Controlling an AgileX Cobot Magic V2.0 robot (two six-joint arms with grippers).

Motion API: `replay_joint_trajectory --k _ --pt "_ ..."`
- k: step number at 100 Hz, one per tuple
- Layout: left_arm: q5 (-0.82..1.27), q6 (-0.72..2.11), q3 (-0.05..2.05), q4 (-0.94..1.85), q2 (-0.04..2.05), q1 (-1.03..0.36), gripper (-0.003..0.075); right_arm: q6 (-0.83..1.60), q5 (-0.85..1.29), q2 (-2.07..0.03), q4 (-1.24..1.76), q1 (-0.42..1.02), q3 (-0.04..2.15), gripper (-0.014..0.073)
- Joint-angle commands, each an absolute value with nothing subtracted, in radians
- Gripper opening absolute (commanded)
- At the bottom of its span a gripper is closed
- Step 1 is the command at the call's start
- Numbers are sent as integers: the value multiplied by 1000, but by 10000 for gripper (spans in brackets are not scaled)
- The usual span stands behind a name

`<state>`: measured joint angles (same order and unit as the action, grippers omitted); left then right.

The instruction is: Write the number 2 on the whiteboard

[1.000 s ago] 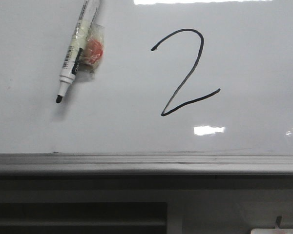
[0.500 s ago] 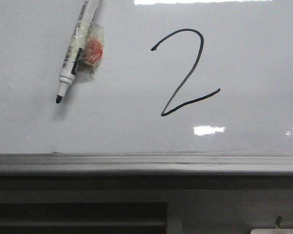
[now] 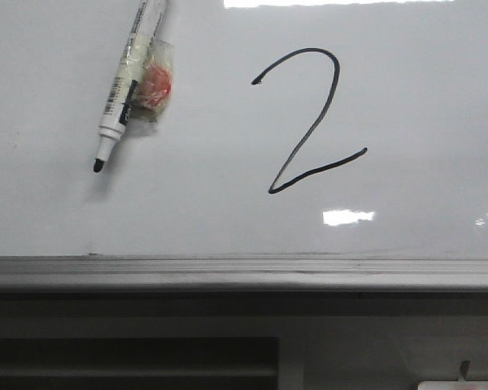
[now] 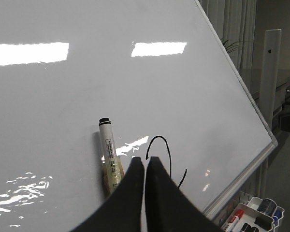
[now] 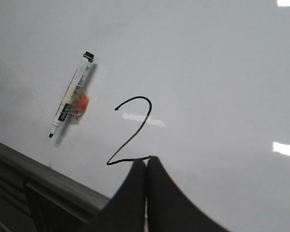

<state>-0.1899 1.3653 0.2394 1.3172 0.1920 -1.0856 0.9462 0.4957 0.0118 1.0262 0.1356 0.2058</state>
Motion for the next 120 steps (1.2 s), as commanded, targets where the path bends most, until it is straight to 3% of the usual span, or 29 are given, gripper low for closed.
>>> replay_joint_trajectory --k 1,15,50,81,120 --pt "-214 1352 266 1266 203 -1082 -20 947 451 18 1057 129 227 -68" --pt "-313 993 237 942 223 -979 -20 947 451 18 1057 129 227 -68" --pt "-248 293 110 253 208 -436 -20 947 451 18 1057 129 227 -68" --pt "-131 205 30 113 47 -180 -20 947 451 18 1057 129 227 -68" --pt "-78 158 -15 96 -31 -62 -20 947 451 18 1057 129 227 -68"
